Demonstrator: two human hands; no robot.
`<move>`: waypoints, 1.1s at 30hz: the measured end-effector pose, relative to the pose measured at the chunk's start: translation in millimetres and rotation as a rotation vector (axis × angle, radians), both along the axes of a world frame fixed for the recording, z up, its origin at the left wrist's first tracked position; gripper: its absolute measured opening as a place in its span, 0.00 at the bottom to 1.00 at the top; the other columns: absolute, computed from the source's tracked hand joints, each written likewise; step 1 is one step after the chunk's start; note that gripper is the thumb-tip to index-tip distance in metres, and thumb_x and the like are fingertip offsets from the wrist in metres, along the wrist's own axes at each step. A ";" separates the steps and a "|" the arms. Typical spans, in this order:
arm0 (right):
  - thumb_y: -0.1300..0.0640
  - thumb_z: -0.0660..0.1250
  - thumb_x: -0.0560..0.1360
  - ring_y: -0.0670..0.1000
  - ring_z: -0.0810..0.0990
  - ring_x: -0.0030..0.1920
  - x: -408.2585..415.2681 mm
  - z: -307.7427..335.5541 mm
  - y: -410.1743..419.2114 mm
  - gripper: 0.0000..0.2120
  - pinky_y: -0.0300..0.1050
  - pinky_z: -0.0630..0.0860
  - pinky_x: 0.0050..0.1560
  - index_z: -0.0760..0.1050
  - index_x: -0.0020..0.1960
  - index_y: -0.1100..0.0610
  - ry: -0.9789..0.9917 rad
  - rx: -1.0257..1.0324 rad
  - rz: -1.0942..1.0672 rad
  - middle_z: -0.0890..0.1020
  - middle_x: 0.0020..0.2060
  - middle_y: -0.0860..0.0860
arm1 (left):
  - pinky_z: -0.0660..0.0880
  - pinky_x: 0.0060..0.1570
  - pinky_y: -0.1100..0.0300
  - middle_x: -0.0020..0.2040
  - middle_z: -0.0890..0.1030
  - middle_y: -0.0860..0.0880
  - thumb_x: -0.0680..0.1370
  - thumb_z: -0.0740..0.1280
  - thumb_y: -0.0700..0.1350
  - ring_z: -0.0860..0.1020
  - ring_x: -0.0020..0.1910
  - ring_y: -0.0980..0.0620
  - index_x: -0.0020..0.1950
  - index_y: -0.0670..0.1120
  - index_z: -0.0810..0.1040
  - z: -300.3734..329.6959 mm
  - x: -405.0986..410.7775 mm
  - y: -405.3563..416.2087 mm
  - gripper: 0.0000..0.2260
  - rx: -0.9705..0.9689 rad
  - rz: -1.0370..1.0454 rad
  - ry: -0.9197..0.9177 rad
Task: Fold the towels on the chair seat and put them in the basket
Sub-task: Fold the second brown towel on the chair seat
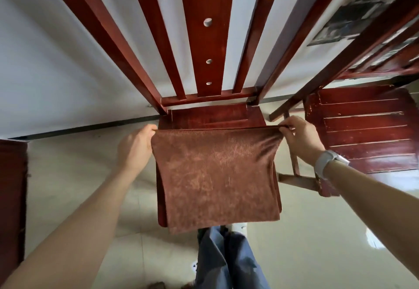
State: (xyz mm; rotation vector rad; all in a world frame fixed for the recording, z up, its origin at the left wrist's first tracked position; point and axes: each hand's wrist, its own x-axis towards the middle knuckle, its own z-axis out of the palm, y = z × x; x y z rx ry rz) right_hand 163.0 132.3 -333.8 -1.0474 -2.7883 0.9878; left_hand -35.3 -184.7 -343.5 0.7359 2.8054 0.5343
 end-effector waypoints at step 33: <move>0.70 0.70 0.64 0.61 0.78 0.34 96.5 -59.3 -56.3 0.04 0.52 0.76 0.35 0.78 0.37 0.63 -0.087 0.270 0.450 0.79 0.35 0.58 | 0.72 0.38 0.52 0.38 0.81 0.47 0.71 0.65 0.38 0.78 0.37 0.43 0.41 0.42 0.80 -60.3 84.8 -75.8 0.04 -0.097 -0.439 0.226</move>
